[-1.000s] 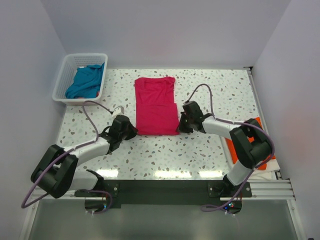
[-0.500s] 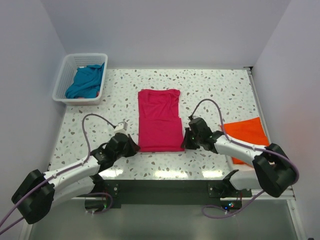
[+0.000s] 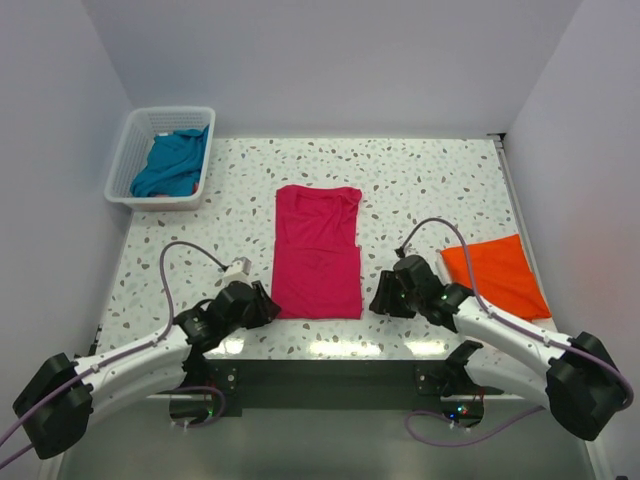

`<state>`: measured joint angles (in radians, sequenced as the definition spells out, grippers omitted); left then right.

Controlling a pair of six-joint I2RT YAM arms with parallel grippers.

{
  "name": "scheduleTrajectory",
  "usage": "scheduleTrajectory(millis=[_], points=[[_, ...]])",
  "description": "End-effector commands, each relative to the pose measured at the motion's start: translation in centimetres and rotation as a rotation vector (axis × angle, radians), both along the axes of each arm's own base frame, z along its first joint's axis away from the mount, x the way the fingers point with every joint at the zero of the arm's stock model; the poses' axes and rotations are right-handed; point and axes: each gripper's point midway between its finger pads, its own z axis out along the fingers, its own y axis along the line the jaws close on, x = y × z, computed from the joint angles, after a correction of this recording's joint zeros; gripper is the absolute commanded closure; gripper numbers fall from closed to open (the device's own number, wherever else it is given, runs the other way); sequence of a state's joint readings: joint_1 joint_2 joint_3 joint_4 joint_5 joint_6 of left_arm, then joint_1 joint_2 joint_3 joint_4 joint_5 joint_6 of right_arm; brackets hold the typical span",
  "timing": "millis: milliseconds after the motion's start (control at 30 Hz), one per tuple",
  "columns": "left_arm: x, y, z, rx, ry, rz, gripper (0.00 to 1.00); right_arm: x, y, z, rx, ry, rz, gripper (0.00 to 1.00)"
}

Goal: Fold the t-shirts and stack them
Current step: Fold the tshirt

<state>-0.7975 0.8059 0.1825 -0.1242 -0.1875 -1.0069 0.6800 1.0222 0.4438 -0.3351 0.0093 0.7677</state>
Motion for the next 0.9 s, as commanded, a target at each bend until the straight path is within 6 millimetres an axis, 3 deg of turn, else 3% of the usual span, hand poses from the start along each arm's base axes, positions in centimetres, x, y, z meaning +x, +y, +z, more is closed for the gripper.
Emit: scheduleTrajectory(millis=[0, 200, 467, 667, 867], points=[[-0.6, 1.0, -0.5, 0.038, 0.033, 0.019, 0.57, -1.3, 0.7, -0.1, 0.048, 0.031, -0.050, 0.49], [-1.2, 1.1, -0.9, 0.026, 0.059, 0.025, 0.52, -2.2, 2.8, -1.0, 0.088, 0.049, -0.069, 0.49], [-1.7, 0.7, -1.9, 0.022, 0.086, 0.000, 0.49, -1.9, 4.1, -2.0, 0.116, 0.045, -0.119, 0.50], [-1.8, 0.9, -2.2, 0.044, 0.094, -0.002, 0.54, -1.8, 4.6, -2.6, 0.132, 0.053, -0.147, 0.52], [-1.7, 1.1, -2.7, 0.067, 0.089, -0.014, 0.65, -2.0, 4.6, -3.7, 0.105, 0.061, -0.153, 0.69]])
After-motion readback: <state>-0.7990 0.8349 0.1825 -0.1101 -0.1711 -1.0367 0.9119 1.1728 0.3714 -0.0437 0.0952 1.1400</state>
